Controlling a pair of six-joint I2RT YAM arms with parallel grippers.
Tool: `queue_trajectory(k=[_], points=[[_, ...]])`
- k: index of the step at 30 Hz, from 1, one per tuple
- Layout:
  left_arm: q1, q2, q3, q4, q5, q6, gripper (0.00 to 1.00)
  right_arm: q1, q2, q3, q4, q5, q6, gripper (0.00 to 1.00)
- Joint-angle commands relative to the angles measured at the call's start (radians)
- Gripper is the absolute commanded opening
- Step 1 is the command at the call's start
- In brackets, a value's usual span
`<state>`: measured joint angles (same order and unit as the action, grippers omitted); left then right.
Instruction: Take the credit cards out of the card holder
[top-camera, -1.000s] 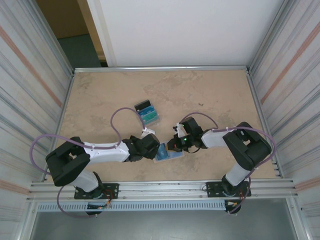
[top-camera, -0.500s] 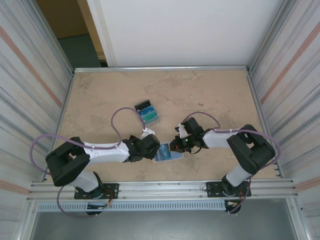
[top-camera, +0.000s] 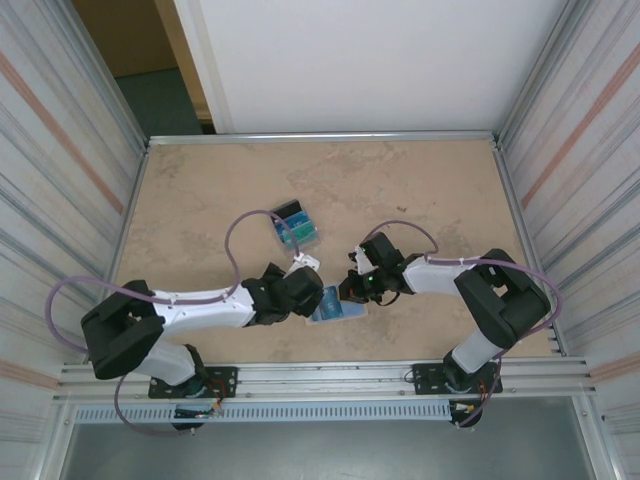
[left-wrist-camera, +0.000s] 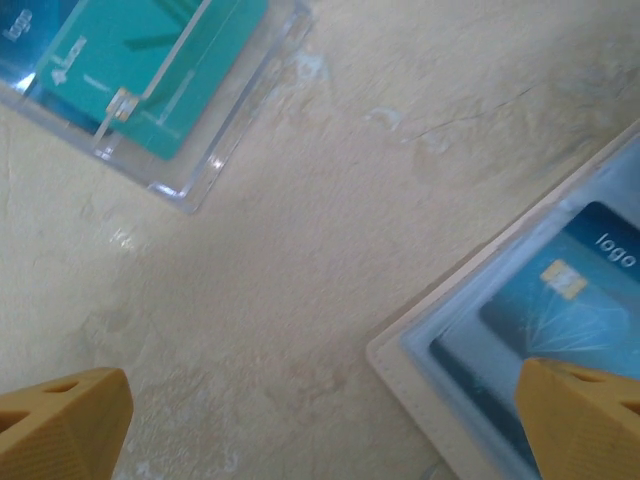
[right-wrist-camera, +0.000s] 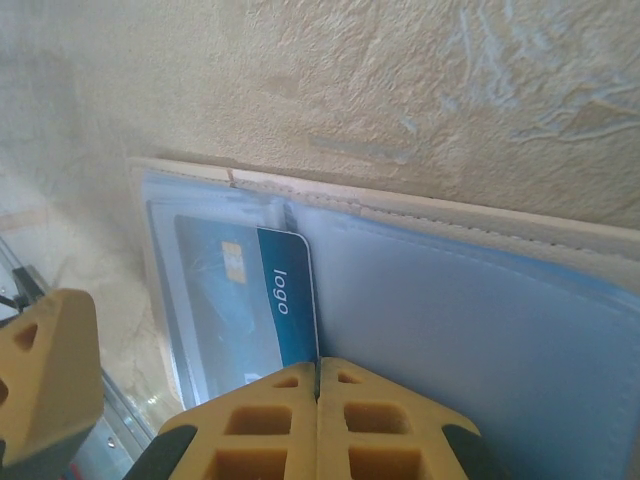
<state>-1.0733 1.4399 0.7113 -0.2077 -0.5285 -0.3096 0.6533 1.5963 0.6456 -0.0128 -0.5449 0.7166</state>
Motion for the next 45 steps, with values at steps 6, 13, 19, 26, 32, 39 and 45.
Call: queue_trajectory(k=[6,13,19,26,32,39,45], points=[[-0.030,0.121,0.077,-0.026,-0.027,0.061,0.99,0.006,-0.015,0.021,-0.055,0.032,-0.025,0.00],[-0.030,0.157,0.080,-0.048,-0.028,0.061,0.99,-0.003,-0.028,0.014,-0.071,0.049,-0.020,0.00],[-0.030,0.157,0.071,-0.062,-0.040,0.060,0.99,-0.038,-0.059,-0.007,-0.075,0.049,-0.016,0.00],[-0.030,0.171,0.077,-0.067,-0.046,0.066,0.99,-0.040,-0.054,-0.036,0.028,-0.038,0.035,0.06],[-0.031,0.185,0.082,-0.069,-0.040,0.065,0.99,-0.059,-0.038,-0.080,0.167,-0.134,0.093,0.14],[-0.034,0.192,0.080,-0.073,-0.038,0.058,0.99,-0.073,0.003,-0.107,0.293,-0.219,0.124,0.17],[-0.037,0.200,0.085,-0.077,-0.039,0.056,0.99,-0.073,0.052,-0.106,0.343,-0.242,0.135,0.16]])
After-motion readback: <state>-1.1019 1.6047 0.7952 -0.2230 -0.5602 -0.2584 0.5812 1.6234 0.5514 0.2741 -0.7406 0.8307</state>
